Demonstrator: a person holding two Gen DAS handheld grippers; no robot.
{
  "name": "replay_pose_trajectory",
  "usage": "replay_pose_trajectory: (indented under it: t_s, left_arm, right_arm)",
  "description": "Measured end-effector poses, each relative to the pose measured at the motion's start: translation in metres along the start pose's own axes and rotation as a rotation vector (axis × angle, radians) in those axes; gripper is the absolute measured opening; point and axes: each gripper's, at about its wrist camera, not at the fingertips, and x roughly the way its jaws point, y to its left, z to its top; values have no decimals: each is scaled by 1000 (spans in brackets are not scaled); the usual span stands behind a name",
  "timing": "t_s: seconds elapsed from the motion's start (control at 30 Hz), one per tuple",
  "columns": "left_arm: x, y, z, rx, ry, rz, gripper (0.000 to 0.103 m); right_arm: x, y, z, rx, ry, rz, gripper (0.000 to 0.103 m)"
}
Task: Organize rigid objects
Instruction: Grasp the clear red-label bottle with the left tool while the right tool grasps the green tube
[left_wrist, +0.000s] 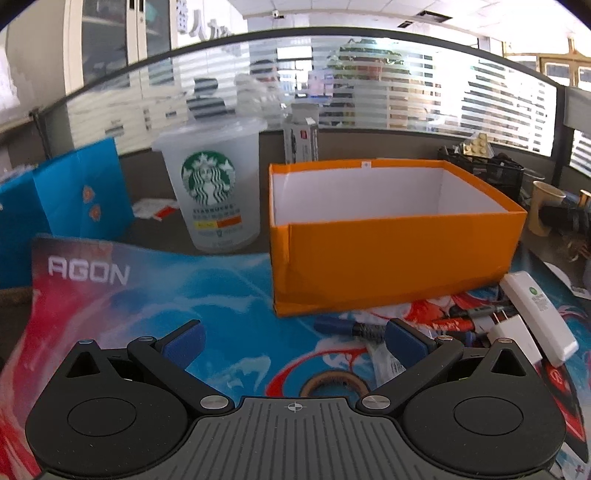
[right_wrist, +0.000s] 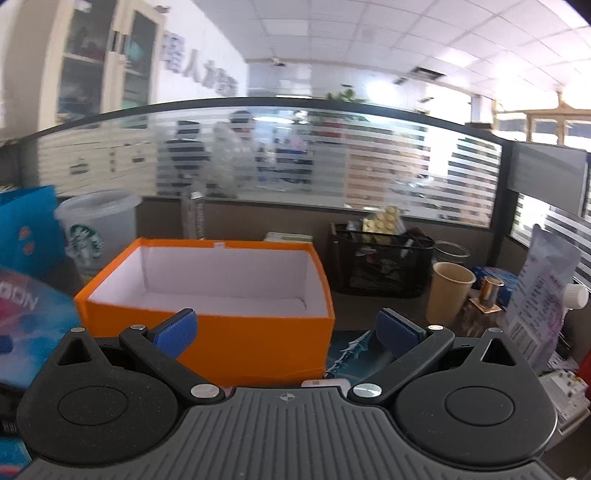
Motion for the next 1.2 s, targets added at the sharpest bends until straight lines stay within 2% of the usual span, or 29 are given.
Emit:
replay_pose_trajectory:
  t_s: [0.07,0.2,0.33,0.43,0.5,0.57,0.63,0.7,0.77,0.8,0.83,0.87,0.93,1.03,1.1,1.13,1.17,1.2]
  left_arm:
    - [1,-3,-5,12,9,-22,103]
    - [7,-20,-14,104,4,-52,103]
    - [7,-35,-16,149,-40,-100,103]
    - [9,-47,-19,224,-58,-129,103]
    - [11,-54,-23,270,-42,-189,103]
    - [14,-58,-26,278,-21,-247,103]
    - [16,-61,-27,275,-15,-287,102]
    - [18,-63,-28,279,-13,-309,101]
    - [25,-64,-29,280,6,-335,86]
    - [27,-66,-30,288,-1,-328,83]
    - [30,-67,-32,305,-7,-323,71]
    - [34,-68,-33,318,-1,-333,65]
    - [38,-65,-35,305,21,-383,62]
    - [39,-65,-37,314,19,-396,61]
    - [41,-64,-35,307,26,-401,61]
    - [42,-63,-34,307,31,-403,60]
    - [43,-63,-33,307,38,-404,60]
    - [44,-62,-31,308,47,-404,60]
  right_arm:
    - [2,-1,-19,-35,33,42,103]
    - [2,-9,-64,-73,112,111,103]
    - [1,-13,-84,-46,144,181,103]
    - [4,-8,-90,-61,174,216,100]
    - [4,0,-96,-84,187,241,96]
    - [10,5,-100,-102,216,257,78]
    - [13,2,-104,-82,256,260,65]
    - [18,-1,-106,-61,261,274,62]
    - [18,-2,-106,-63,262,286,61]
    - [18,-3,-105,-70,262,289,61]
    - [18,-1,-105,-81,258,287,62]
    - [20,-1,-105,-82,258,286,64]
    - [21,0,-104,-77,258,283,69]
    - [24,1,-104,-76,250,278,71]
    - [23,3,-105,-83,239,280,66]
    - [22,3,-104,-76,232,300,46]
    - [21,4,-103,-72,228,306,33]
    - [21,5,-103,-73,229,296,32]
